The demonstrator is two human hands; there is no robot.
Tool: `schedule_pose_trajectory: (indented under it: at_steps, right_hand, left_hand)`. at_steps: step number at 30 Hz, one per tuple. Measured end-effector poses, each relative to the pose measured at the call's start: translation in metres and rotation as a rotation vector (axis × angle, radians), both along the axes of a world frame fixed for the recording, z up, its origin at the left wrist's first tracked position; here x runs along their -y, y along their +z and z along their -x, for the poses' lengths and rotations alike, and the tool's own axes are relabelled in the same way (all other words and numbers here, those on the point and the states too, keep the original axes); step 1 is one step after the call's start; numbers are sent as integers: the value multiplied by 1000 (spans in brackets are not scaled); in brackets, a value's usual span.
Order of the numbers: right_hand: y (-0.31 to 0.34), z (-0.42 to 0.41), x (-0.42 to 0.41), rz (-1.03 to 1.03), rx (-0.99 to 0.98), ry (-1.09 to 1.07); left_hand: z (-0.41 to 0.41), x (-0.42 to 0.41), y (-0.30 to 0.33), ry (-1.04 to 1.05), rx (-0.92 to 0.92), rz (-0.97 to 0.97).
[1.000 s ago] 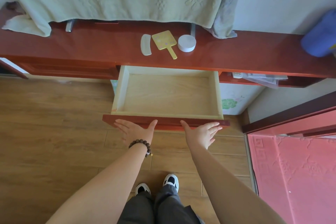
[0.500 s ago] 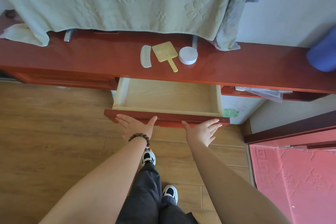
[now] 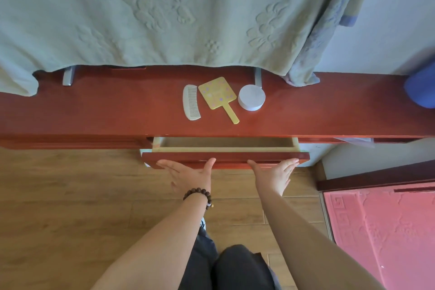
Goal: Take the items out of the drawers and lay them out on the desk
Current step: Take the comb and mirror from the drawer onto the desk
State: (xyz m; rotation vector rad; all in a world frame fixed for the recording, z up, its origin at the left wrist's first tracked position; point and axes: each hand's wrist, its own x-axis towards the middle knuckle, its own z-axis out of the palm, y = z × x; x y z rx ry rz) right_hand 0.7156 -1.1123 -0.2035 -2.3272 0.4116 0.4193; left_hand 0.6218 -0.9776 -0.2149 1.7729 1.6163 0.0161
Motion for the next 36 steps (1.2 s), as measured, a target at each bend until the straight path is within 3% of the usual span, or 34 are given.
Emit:
schedule_pose_trajectory:
  at_steps: [27,36]
  right_hand:
    - [-6,-54,-28,-63,-17,99]
    - [15,-4,-23,25,104,515]
  left_hand:
    - [-34,-42,-7,-143,-11,-26]
    - [10,-38,29,-353,-58,-231]
